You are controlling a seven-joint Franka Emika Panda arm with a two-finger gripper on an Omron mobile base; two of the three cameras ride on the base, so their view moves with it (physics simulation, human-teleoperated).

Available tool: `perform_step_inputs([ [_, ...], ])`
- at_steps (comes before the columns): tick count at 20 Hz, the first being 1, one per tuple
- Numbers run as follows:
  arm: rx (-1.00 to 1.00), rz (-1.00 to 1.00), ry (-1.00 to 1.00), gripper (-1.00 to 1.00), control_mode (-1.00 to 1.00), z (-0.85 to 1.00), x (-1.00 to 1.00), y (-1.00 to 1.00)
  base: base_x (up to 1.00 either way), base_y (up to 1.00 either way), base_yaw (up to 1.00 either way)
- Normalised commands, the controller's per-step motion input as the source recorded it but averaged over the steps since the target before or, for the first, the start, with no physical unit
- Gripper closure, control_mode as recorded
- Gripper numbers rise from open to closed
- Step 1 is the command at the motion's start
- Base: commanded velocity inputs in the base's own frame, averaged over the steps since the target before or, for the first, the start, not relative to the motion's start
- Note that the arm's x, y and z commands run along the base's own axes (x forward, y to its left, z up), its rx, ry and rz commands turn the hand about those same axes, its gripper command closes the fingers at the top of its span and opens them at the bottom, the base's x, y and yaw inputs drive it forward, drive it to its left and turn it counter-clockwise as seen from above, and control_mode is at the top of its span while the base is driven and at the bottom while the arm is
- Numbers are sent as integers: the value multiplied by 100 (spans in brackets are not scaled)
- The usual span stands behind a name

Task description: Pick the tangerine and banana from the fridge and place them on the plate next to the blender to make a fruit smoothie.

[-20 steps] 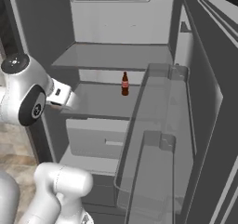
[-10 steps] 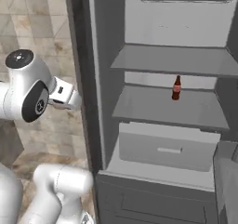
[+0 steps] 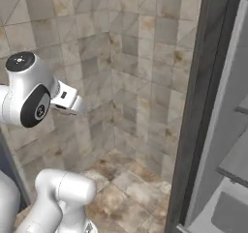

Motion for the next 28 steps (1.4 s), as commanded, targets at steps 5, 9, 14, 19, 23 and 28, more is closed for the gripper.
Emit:
perform_step_inputs([
  [5, 0, 0, 0, 100, 100, 0, 0, 0, -6, 0, 100],
  [9, 0, 0, 0, 100, 100, 0, 0, 0, -2, 0, 100],
  [14, 0, 0, 0, 100, 100, 0, 0, 0, 0, 0, 100],
  [19, 0, 0, 0, 100, 100, 0, 0, 0, 0, 0, 100],
  [23, 0, 0, 0, 100, 100, 0, 0, 0, 0, 0, 100],
  [28, 0, 0, 0, 100, 100, 0, 0, 0, 0, 0, 100],
])
